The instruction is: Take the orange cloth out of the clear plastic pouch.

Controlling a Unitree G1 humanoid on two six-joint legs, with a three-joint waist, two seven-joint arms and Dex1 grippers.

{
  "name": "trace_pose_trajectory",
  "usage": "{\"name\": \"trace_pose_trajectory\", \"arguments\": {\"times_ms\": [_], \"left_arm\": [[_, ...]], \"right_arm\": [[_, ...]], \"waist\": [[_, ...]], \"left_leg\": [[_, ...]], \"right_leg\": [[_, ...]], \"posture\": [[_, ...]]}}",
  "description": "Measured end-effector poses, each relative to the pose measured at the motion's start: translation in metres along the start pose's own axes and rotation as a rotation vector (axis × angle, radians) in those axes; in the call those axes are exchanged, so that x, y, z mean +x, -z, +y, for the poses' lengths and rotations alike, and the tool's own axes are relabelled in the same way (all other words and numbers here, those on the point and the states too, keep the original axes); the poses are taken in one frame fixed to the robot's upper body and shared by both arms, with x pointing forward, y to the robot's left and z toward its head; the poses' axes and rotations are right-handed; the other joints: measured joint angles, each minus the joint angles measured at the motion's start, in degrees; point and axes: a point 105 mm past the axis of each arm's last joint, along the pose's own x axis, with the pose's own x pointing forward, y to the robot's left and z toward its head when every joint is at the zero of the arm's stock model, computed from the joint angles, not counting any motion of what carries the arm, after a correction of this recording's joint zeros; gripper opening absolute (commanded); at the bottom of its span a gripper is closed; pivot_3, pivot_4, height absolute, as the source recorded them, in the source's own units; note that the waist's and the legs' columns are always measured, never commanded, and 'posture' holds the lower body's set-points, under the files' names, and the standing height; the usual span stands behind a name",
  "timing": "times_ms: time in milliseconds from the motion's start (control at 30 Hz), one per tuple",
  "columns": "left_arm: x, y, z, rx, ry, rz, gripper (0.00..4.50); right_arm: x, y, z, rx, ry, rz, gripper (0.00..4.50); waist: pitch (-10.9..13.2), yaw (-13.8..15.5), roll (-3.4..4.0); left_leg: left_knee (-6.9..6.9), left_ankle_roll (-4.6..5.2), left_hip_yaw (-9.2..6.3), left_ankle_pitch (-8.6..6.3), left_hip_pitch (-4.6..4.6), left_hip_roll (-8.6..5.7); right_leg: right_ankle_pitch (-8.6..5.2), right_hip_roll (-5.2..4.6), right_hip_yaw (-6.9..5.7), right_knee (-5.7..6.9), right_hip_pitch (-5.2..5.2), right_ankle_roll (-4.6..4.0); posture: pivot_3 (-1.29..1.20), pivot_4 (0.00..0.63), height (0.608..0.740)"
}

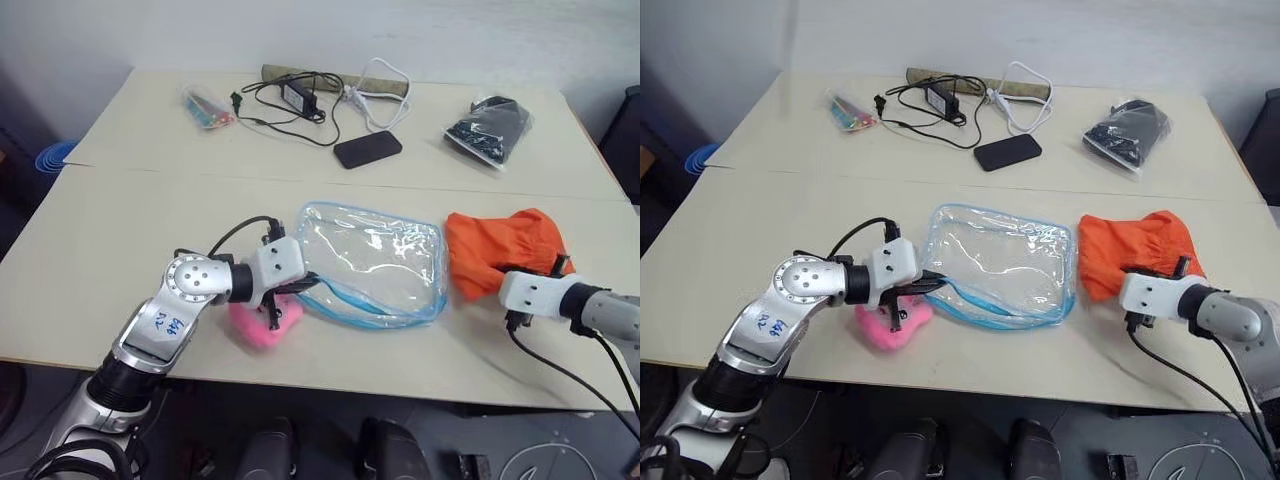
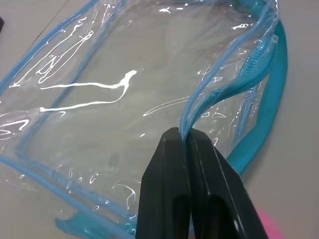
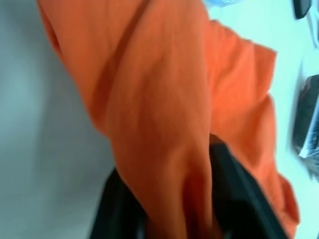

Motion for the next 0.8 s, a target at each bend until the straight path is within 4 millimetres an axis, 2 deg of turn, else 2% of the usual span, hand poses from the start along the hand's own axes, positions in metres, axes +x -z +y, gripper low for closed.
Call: {"name": "trace_pose_trajectory", "arguments": {"times_ms": [100,200,367,433,500,567,600,733,800], "left_arm": [[0.005,-0.001,0.000,-0.076,-0.025,-0.011,1.91],[0.002,-0.006,-0.002,-0.104,-0.031,-0.030,2.89],[-0.015,-0.011,0.003,-0.204,-0.051,-0.073,4.36],[-0.035,-0.015,0.006,-0.295,-0.011,-0.118,4.48],[-0.077,-0.021,0.016,-0.350,0.018,-0.151,4.48],[-0.117,-0.025,0.025,-0.319,0.005,-0.148,4.48],[-0.131,-0.023,0.028,-0.309,-0.003,-0.125,4.48],[-0.180,0.018,0.037,-0.342,-0.018,0.045,4.48],[-0.198,0.029,0.044,-0.350,-0.046,0.080,4.48]], "right_arm": [[-0.007,0.001,-0.002,0.060,-0.006,-0.008,3.30],[-0.013,0.002,-0.004,0.152,-0.029,-0.028,4.41],[-0.037,0.003,-0.001,0.371,-0.139,-0.068,4.50],[-0.055,0.006,-0.007,0.495,-0.181,-0.079,4.50],[-0.085,0.020,-0.024,0.644,-0.193,-0.043,4.50],[-0.110,0.034,-0.041,0.749,-0.164,0.001,4.50],[-0.117,0.040,-0.046,0.786,-0.152,0.013,4.50],[-0.131,0.066,-0.051,0.958,-0.080,0.014,4.50],[-0.135,0.075,-0.048,1.012,-0.066,0.019,4.50]], "waist": [[0.0,0.0,-0.01],[0.0,-0.1,0.00],[0.0,0.0,0.00],[0.0,0.0,0.00],[0.0,-0.3,0.04],[0.0,-0.5,0.04],[0.0,-0.5,0.04],[0.0,-0.9,0.08],[0.1,-0.7,0.18]], "left_leg": [[0.00,0.00,-0.05,0.00,0.01,0.01],[0.00,0.00,-0.08,0.00,0.02,0.02],[0.00,0.01,-0.10,0.00,0.02,0.01],[0.00,0.01,-0.12,-0.01,0.00,0.03],[-0.02,0.01,-0.10,-0.01,0.04,0.06],[-0.07,0.02,-0.03,-0.01,0.14,0.08],[-0.11,0.02,0.01,-0.01,0.24,0.06],[-0.21,0.02,0.26,-0.06,0.38,0.05],[-0.22,0.02,0.31,-0.08,0.36,0.05]], "right_leg": [[0.00,0.00,0.02,0.01,0.00,0.00],[0.00,0.01,0.02,0.01,0.00,0.00],[0.00,0.01,0.03,0.00,0.02,0.00],[0.00,0.01,0.02,0.00,0.00,0.00],[-0.01,0.02,0.01,0.00,-0.01,-0.02],[-0.02,0.04,0.05,-0.02,0.04,-0.04],[-0.02,0.04,0.07,-0.05,0.10,-0.04],[-0.06,0.04,0.22,-0.01,0.05,-0.09],[-0.06,0.03,0.24,-0.02,0.01,-0.08]], "posture": [[0.00,0.150,0.740],[0.00,0.150,0.740],[0.00,0.150,0.740],[0.00,0.150,0.740],[0.00,0.150,0.740],[0.00,0.150,0.740],[0.00,0.150,0.740],[0.00,0.150,0.740],[0.00,0.150,0.740]]}}
